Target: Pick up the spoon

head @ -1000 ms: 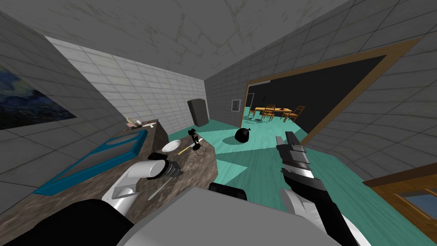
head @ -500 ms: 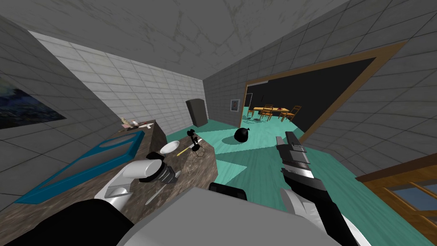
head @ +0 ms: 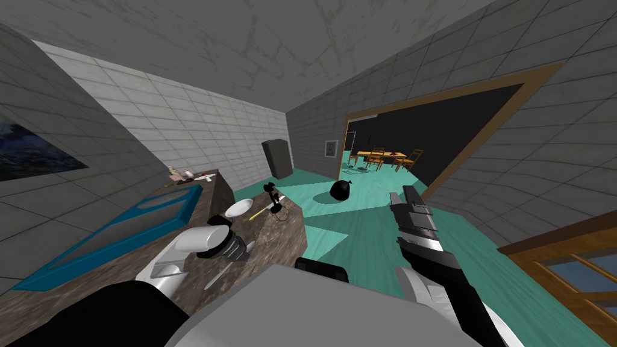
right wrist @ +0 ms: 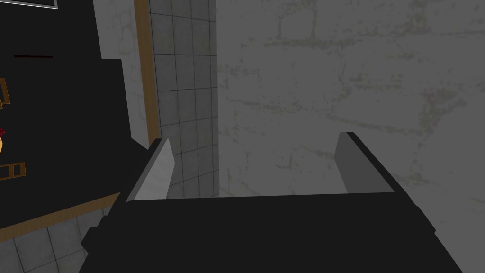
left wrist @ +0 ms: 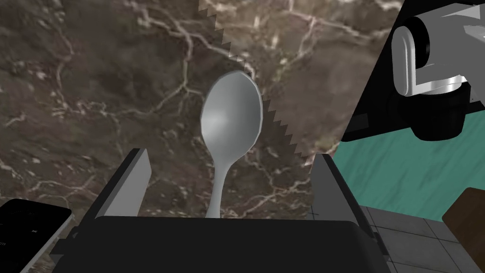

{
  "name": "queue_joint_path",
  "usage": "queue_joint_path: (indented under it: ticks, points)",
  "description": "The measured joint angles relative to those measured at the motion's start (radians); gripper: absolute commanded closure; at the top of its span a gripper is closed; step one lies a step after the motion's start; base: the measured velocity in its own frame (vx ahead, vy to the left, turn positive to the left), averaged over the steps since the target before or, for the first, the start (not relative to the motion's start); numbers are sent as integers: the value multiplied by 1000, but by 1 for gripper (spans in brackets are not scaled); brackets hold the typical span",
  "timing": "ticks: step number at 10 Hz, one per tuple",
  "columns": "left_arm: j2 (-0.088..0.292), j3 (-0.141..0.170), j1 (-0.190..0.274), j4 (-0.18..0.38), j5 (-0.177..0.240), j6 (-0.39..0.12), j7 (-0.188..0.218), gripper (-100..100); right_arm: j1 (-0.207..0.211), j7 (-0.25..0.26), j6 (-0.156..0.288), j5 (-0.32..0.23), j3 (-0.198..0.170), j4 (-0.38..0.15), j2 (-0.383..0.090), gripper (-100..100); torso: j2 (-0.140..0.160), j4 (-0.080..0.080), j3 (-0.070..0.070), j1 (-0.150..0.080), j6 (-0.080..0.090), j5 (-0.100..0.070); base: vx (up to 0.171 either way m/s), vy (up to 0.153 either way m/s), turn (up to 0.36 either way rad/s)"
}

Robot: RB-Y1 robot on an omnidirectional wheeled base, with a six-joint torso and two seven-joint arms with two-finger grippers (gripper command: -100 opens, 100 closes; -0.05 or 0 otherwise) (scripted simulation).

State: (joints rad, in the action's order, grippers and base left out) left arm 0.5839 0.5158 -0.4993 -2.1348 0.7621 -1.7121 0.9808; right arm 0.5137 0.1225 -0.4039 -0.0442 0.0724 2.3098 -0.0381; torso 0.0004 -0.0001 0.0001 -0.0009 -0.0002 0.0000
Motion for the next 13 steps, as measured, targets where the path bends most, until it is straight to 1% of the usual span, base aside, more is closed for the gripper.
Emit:
queue_joint_path:
  ticks: [2,3,7,9,11,12,13]
  points:
    - [-7,-13,9,39,-17,29,-19,-100,0,0,0,0,0,0,0,0,0,0,0,0,0,0,-1,-11,-6]
    - [-7,-14,9,41,-18,32,-21,100,0,0,0,0,0,0,0,0,0,0,0,0,0,0,0,0,0]
    - [-7,-14,9,41,-18,31,-21,100,0,0,0,0,0,0,0,0,0,0,0,1,0,0,0,0,0]
    - [-7,-14,9,41,-18,31,-21,-100,0,0,0,0,0,0,0,0,0,0,0,1,0,0,2,-19,-86]
    - [8,5,31,9,2,27,-23,-100,0,0,0,0,0,0,0,0,-1,0,-1,-3,1,-1,9,-74,-299]
    - [15,19,39,-2,23,24,-30,-100,0,0,0,0,0,0,0,0,-1,0,-1,-5,1,-1,3,-97,-324]
    - [24,26,56,2,43,24,-41,-100,0,0,0,0,0,0,0,0,-1,0,-1,-6,1,-1,-5,-110,-388]
